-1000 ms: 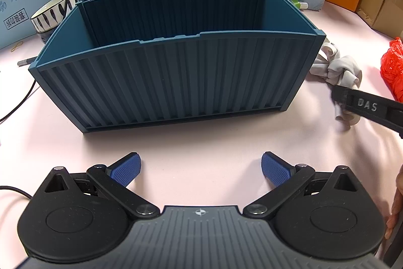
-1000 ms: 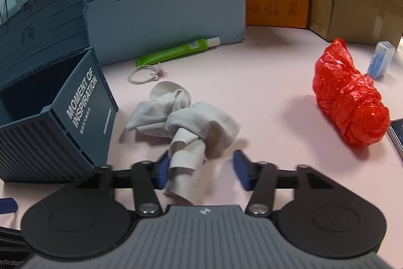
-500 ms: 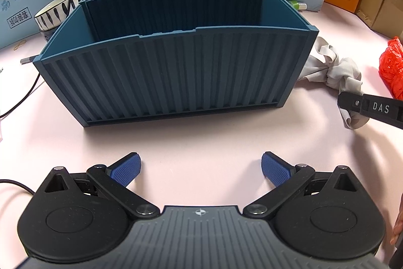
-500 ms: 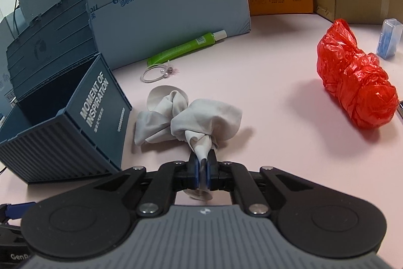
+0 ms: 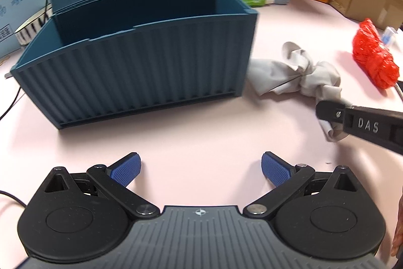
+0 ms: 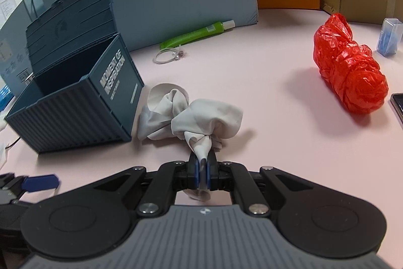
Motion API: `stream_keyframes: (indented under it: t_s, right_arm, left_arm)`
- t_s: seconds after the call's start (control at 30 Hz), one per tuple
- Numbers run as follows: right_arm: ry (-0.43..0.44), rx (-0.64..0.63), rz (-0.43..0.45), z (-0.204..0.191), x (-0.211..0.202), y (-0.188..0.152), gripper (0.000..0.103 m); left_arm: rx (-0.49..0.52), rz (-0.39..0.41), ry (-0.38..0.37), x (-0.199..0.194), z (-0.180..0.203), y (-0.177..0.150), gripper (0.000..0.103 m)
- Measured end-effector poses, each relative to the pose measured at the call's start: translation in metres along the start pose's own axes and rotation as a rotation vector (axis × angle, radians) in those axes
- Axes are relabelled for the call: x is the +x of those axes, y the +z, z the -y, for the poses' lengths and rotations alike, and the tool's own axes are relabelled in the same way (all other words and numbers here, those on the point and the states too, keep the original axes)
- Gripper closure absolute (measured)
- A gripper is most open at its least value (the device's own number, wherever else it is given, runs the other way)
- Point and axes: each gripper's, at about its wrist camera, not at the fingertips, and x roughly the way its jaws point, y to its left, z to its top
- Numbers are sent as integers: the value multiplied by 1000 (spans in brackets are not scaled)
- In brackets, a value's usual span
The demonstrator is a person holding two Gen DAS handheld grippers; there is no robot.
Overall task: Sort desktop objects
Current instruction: 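Lower the right tool onto the grey cloth and close its fingers on it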
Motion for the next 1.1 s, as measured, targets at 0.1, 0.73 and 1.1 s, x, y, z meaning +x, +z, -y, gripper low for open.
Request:
stream_keyframes:
  t_s: [0.1, 0.73, 1.1]
  right_arm:
    - [23, -6, -12, 2, -5, -3, 98]
    - [-62, -63, -7, 18, -20, -9, 96]
    - [-53, -31, -6, 31, -20, -9, 96]
  left_arm:
    - [26, 8, -27, -2, 7, -2, 1]
    - [182, 49, -236, -8, 50, -7, 1]
    - [371, 170, -275, -11, 83, -12, 9]
